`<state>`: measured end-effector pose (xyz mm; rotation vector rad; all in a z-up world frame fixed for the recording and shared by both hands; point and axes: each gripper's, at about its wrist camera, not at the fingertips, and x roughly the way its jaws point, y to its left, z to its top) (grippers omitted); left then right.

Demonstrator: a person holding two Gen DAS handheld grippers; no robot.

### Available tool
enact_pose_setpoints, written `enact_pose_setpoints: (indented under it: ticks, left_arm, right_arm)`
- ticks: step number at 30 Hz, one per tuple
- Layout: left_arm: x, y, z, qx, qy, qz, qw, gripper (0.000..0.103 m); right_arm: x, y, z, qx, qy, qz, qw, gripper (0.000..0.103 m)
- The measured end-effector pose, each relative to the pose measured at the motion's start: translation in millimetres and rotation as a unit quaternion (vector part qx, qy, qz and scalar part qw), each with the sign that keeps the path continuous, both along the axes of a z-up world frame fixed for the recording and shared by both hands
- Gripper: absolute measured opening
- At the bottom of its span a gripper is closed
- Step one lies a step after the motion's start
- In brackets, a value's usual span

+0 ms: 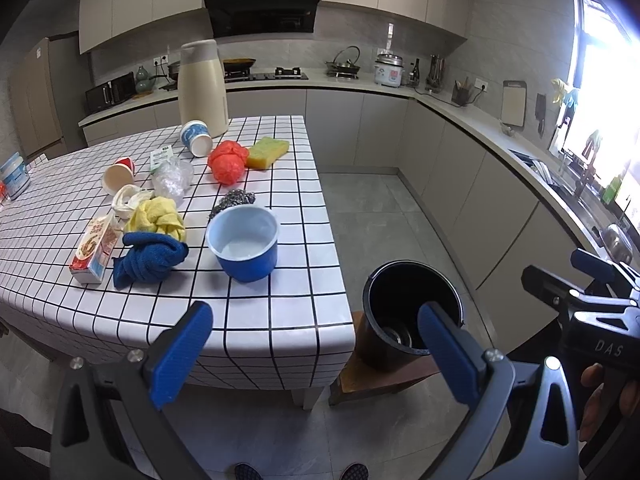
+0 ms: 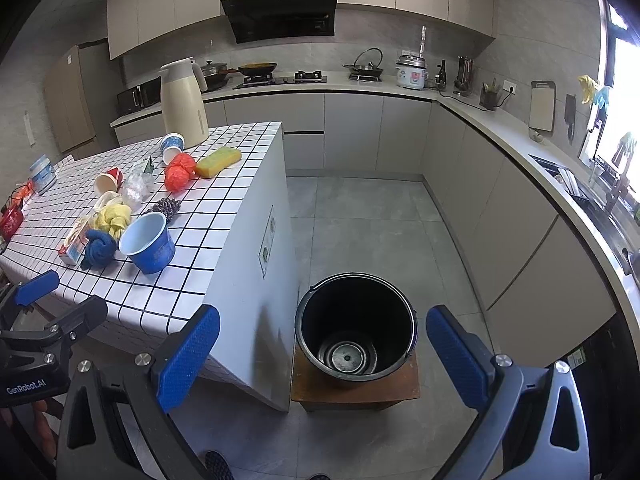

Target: Collect trash

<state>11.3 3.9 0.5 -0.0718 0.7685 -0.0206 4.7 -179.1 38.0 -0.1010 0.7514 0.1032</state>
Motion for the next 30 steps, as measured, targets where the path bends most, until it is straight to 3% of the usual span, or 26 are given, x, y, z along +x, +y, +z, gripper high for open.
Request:
enact_pose_setpoints:
  ticks: [30]
  left_arm:
    - [7.1, -2.5, 2.4, -0.003, -0.005, -0.015, 0.9999, 0.103]
  right_arm:
    - [-0.2, -5.0, 5.6, -0.003, -0.005, -0.018, 1.000, 0.103]
